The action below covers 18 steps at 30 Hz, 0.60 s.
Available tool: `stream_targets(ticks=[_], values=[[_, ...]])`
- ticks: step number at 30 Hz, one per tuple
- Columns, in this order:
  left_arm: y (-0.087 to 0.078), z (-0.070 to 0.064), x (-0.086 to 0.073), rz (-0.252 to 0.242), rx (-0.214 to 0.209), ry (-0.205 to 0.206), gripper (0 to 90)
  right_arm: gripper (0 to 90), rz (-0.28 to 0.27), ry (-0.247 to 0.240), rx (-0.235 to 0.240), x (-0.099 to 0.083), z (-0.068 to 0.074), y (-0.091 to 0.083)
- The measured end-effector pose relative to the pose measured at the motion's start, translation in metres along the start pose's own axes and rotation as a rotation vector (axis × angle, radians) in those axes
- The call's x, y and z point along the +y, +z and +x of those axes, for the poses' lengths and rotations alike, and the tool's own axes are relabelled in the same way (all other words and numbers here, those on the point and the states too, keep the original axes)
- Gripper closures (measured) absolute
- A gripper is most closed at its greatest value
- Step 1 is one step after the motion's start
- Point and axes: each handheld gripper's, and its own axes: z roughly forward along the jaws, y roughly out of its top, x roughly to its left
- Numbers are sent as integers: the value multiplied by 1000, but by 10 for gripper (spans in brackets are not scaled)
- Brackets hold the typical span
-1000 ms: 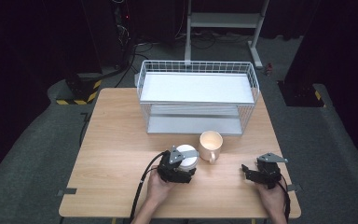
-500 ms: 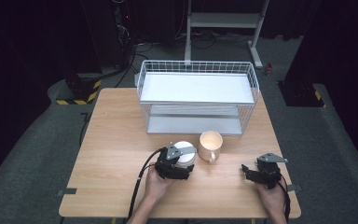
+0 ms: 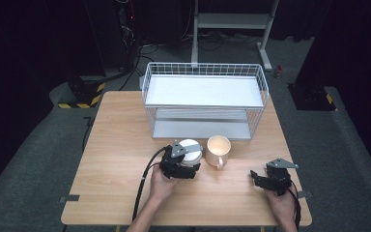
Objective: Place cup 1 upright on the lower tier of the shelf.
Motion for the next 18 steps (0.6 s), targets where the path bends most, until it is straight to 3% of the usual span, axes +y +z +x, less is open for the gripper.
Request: stream_targets(ticks=[18], values=[[5,16,12,-6,7,-43,191,270,0,0,0,0,0,0]])
